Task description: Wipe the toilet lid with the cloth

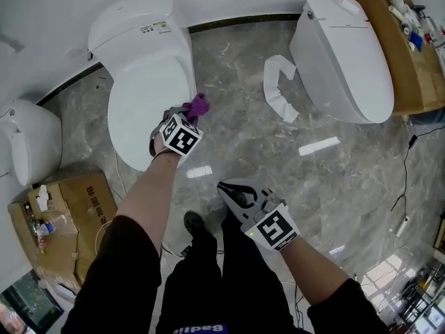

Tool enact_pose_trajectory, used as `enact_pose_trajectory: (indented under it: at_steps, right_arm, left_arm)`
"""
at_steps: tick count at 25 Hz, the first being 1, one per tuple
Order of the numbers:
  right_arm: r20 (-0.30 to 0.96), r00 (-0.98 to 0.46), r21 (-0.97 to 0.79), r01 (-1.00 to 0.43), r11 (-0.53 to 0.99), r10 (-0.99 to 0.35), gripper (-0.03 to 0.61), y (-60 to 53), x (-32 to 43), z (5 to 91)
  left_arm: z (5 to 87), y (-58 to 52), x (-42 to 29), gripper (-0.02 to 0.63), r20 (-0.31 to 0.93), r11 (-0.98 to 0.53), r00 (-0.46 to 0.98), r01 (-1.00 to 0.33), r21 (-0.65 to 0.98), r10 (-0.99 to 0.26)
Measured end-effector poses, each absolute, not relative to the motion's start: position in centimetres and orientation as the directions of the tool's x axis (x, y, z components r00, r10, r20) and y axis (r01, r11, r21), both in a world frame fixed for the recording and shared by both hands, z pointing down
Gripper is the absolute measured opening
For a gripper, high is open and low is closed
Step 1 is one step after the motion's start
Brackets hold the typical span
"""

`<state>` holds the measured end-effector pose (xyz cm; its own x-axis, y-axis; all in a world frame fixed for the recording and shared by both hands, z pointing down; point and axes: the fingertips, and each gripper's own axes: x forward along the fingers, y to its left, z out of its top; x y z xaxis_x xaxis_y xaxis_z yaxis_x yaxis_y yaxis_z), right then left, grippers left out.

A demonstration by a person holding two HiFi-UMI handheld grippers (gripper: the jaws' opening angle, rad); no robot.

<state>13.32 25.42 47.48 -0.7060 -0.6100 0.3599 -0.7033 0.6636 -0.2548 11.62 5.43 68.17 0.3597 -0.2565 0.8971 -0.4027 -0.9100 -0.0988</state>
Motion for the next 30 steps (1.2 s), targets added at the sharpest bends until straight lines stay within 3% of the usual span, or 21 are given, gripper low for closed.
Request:
enact_pose_trajectory:
  at_steps: [4,10,16,20,30]
  right_arm:
    - [0.377,-0.715,-0.256,-0.691,0.676,-0.588,0.031,26.5,11.0,47.5]
    - [0.394,-0.735,-0.234,-0.66,0.713,-0.552,0.031,27.4,4.7,46.8]
    - [0.381,-0.714,-0.235,-0.689,0.686,-0.587,0.031,27.7,0.0,45.4]
    - [0.379,-0.708,-0.229,-0.696,0.681,-0.596,0.031,28.7,-0.7,44.1]
    - [0.399,-0.684,-0.212,-0.717,0.664,-0.611,0.031,33.8,7.0,44.1]
  left_arm:
    - [67.4,5.4,7.4,0.066,0.893,-0.894,0.351,-0.434,-0.112,-0.282]
    - [66.8,4.6,-5.6,0.066,0.896,-0.825,0.286,-0.548,-0.139,-0.34]
    - [67.0,5.6,-14.0,0.066,0.903,-0.782,0.249,-0.609,-0.135,-0.35]
    - [67.0,6.7,-13.5,0.066,0.899,-0.767,0.251,-0.628,-0.131,-0.359]
    - [66.1,13.9,-0.9,0.066,0.885,-0.813,0.354,-0.581,-0.045,-0.302]
